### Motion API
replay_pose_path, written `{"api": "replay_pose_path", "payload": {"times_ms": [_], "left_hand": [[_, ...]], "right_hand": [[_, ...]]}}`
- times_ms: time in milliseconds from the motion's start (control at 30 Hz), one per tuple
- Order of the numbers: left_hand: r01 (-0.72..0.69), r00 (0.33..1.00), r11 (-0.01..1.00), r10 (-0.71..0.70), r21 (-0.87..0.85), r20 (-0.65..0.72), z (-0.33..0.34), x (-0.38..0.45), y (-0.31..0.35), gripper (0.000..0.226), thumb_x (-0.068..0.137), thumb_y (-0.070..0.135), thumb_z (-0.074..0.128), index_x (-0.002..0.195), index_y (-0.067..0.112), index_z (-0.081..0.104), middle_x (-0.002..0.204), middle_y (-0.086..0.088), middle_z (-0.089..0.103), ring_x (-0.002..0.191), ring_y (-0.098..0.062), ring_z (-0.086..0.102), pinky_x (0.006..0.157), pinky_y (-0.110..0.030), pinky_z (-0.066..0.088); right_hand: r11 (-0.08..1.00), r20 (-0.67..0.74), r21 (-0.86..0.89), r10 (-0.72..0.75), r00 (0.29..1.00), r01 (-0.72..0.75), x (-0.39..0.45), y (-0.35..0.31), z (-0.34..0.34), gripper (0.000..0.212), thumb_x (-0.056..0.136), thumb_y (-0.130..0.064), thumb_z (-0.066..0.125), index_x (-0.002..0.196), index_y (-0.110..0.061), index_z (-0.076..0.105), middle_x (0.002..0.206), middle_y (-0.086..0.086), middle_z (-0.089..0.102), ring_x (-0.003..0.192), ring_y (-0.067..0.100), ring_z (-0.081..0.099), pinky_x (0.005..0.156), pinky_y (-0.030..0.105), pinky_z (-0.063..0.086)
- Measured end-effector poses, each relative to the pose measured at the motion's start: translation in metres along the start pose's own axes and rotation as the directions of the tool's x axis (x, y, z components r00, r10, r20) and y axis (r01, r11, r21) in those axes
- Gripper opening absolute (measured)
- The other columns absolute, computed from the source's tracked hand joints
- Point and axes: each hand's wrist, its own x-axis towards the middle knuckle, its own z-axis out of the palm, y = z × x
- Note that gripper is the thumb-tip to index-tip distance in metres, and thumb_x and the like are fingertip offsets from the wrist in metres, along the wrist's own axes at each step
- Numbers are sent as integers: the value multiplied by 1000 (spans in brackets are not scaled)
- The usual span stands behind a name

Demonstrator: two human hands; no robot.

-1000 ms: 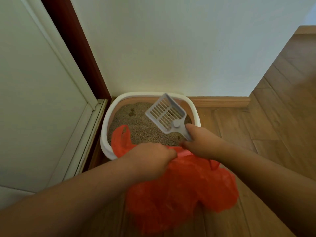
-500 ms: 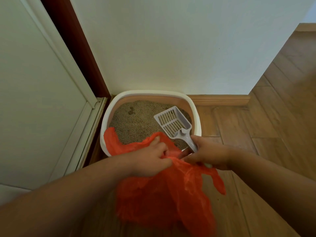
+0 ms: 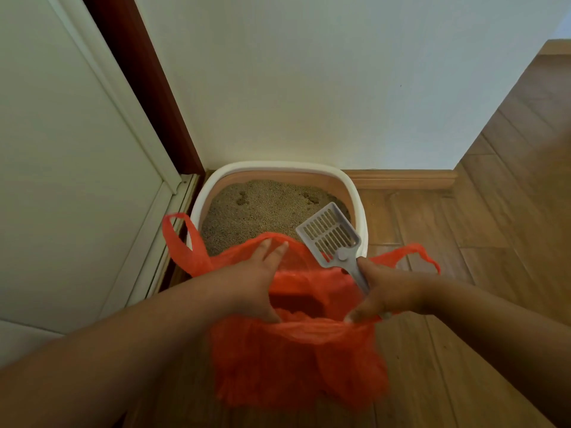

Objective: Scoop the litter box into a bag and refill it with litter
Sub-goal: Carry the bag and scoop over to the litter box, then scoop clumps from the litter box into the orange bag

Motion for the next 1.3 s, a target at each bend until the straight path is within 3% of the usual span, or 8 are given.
{"api": "replay_pose_path", "payload": {"times_ms": [167,333,433,633,767,933,1100,1300], "left_hand": [[82,995,996,-84,37,59,13,7,-35,150,64,53,92,147,53,-33,166,4,-32,157,-40,7,121,-58,28],[129,990,990,-127,-49,58,26,3,-62,154,68,44,92,147,44,-39,167,2,-29,152,-33,28,115,-46,41],[154,983,988,-153,3,98,34,-2,-71,147,74,46,87,151,37,-37,169,-6,-22,156,-32,20,121,-47,29],[148,960,988,-157,54,233,61,-5,-80,131,82,60,75,158,23,-25,172,-5,4,156,-25,20,124,-36,22],[170,974,985,-170,14,148,71,6,-87,128,80,59,76,163,19,-14,171,-6,-16,158,-28,12,125,-36,23],[29,998,995,-35,-96,-59,62,11,-90,129,65,61,87,162,23,11,165,3,8,148,-24,35,116,-32,38],[-61,989,972,28,-228,-145,57,12,-94,136,55,69,88,161,38,7,164,9,13,142,-17,43,113,-34,43],[-67,961,998,65,4,-269,33,6,-90,84,85,54,75,155,33,32,156,9,38,139,-12,44,108,-27,39]], "right_hand": [[999,-76,-47,24,997,-27,-3,11,2,144,50,-48,99,157,-37,4,157,1,32,133,30,50,88,35,61],[975,-82,223,25,996,-7,-6,18,4,106,69,-40,91,151,-38,24,122,-10,56,107,18,66,83,39,63],[966,-83,257,56,995,-33,-8,23,6,92,76,-37,86,147,-35,28,115,-10,57,99,16,68,75,34,63],[922,-24,366,143,989,-124,-5,39,17,80,71,-37,90,133,-33,40,124,4,64,103,28,73,83,52,62],[968,-232,244,119,965,-61,9,44,15,95,67,-58,87,144,-31,38,122,3,64,99,25,72,72,43,64],[995,-272,77,82,959,-63,12,34,11,75,81,-55,77,141,-26,41,117,-1,63,96,19,70,71,33,63],[998,-380,-54,-35,924,16,16,21,12,50,82,-46,80,121,-29,54,109,-8,68,96,11,69,86,39,61],[988,-454,-154,-80,887,10,22,10,8,33,87,-32,77,114,-23,61,99,-15,69,94,5,65,84,29,56]]}}
